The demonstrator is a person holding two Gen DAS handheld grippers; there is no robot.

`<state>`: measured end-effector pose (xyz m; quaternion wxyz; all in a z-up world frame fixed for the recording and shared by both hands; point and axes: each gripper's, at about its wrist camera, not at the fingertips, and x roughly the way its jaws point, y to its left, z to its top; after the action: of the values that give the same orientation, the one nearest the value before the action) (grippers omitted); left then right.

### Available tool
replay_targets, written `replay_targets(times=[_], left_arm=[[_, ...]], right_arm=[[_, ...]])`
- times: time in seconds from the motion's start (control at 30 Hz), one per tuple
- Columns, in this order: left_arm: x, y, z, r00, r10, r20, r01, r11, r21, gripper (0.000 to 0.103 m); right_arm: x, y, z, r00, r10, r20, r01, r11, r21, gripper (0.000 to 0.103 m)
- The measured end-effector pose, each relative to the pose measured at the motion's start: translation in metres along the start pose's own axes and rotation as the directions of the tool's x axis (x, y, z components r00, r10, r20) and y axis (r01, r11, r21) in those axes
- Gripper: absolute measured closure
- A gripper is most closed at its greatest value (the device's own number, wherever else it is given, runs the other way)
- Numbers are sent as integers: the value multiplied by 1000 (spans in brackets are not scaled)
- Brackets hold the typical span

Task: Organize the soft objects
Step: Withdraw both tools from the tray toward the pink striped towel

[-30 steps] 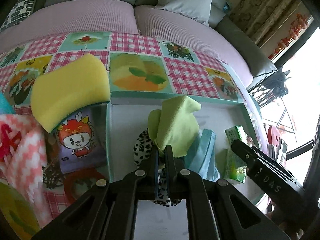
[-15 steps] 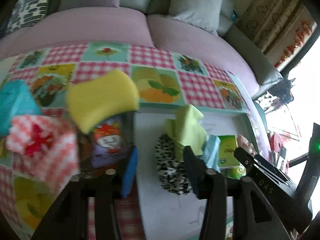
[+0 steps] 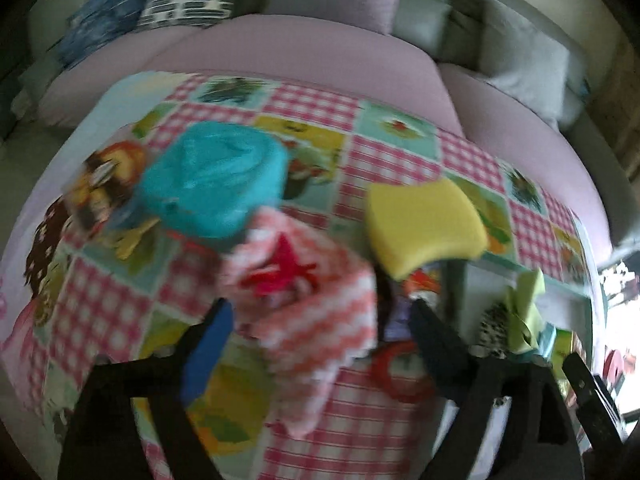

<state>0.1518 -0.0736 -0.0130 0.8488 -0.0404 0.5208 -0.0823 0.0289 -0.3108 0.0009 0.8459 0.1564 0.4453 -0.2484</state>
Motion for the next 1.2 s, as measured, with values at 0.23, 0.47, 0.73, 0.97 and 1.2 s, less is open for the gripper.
replay_targets(times=[0.23,0.47,0.73,0.97,1.2], left_arm=[[-6,33,3,999,9,31,-5,995,-101,6],[2,45,-1,1000,-19,-21,17,992,-127,6],[11,66,-7,995,-42,-88,24,980,-197,6],[18,82,-8,993,-25,-114,-4,970,-244,6],[19,103,-9,992,-21,-126,-21,946,-324,6]], right_arm=[[-4,29,-1,997,80,9,-80,996,-43,0],[-5,74,-10,977,212,-27,-214,971,-109,0],[4,117,-22,960,271,-77,-281,939,-200,0],[14,147,-34,943,304,-136,-330,909,-256,0],[22,169,-44,930,326,-170,-364,879,-307,12]])
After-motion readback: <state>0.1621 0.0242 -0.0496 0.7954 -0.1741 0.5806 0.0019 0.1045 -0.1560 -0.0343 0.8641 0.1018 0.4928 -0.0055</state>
